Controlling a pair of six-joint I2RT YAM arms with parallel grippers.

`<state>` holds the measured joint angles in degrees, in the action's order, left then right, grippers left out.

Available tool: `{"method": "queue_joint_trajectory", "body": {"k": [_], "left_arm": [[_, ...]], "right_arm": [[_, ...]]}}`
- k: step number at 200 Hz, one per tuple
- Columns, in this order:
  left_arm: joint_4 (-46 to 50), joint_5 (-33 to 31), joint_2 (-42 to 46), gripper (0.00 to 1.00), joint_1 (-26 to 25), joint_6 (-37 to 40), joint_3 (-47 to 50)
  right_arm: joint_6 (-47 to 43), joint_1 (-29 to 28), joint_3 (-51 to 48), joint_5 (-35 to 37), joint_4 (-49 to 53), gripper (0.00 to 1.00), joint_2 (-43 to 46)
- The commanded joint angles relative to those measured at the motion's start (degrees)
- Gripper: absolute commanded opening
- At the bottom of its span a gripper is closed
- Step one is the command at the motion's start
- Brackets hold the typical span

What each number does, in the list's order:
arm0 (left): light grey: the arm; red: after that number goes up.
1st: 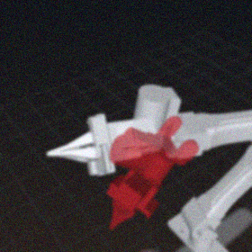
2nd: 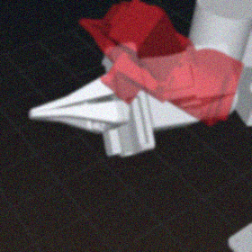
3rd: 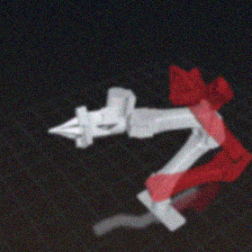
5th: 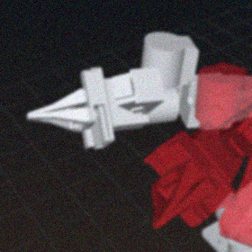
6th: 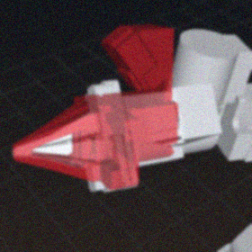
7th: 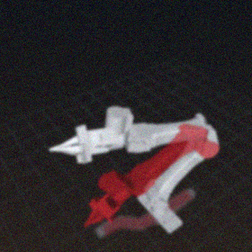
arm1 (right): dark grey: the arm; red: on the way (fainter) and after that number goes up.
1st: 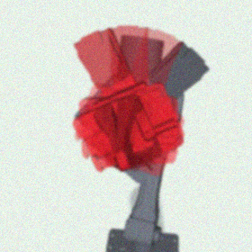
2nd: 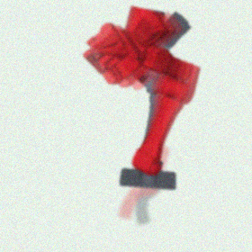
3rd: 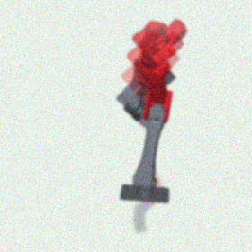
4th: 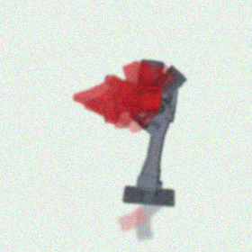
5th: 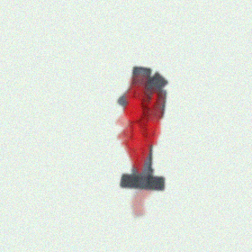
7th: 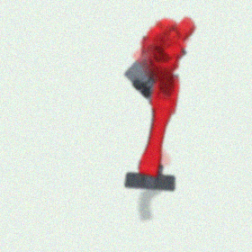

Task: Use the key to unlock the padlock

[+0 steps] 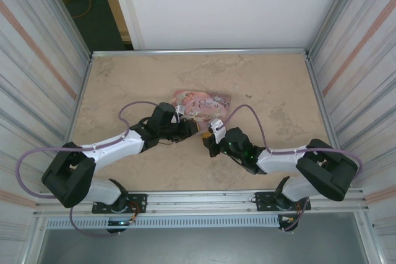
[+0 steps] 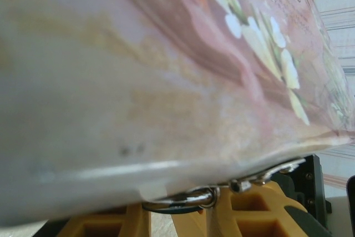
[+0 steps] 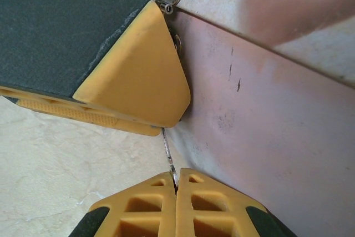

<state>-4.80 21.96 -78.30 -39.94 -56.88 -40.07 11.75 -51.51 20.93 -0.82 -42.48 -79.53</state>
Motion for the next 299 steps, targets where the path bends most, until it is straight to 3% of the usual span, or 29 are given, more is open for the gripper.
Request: {"method": "queue_joint_trajectory", "body": {"k": [1,196,299], "left_arm": [[-0.3,4.4,1.7,0.0,-1.6,-0.5,-1.2],[-1.6,4.6,2.4,0.0,-1.6,-1.6,-0.8],[-2.0,4.7,1.8,0.0,-1.6,-2.0,-1.4]], "right_arm": [[2.8,1.9,2.8,-6.1,-9.3,0.0,0.9],[4.9,5.4,3.7,-8.6,-11.4,0.0,-0.3],[4.6,4.3,3.1,-8.0,-9.5,0.0,1.6]]}}
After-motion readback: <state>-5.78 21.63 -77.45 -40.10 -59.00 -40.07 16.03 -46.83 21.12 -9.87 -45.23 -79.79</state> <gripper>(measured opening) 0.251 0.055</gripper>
